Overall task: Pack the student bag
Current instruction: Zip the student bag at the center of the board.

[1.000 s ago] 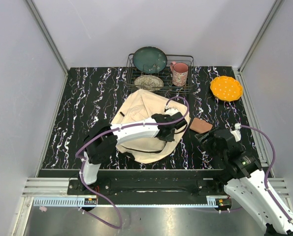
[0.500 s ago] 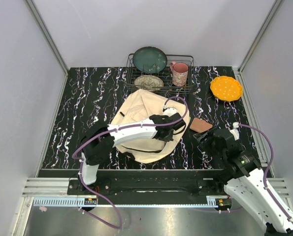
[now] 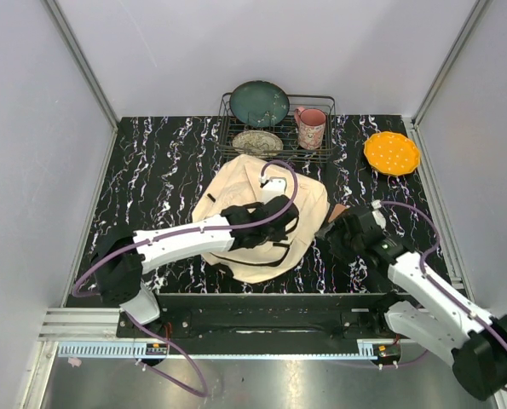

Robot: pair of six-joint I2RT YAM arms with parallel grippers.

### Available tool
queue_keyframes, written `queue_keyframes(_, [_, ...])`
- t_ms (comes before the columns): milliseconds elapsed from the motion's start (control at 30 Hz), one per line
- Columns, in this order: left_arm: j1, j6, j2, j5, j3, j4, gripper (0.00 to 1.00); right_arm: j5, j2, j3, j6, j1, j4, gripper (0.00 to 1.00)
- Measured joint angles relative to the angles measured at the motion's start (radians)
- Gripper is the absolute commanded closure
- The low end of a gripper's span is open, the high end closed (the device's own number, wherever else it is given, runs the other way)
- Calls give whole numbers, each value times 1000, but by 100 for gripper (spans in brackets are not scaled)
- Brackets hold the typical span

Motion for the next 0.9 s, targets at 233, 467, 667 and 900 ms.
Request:
queue_keyframes(233, [-22,-13,-14,-16,-53,29,62,-84,185,1,-3,0,162,25])
queue_keyframes(467, [-27,-10,-18,6,-80,58,15,-112,185,5,-27,0,202,25])
queue_keyframes(667, [-26,235,-31,89,-121,111,12,-111,116,4,-42,0,194,25])
queue_keyframes(900, [17,529,-55,219,-121,162,22,-112,55,-33,-45,0,190,25])
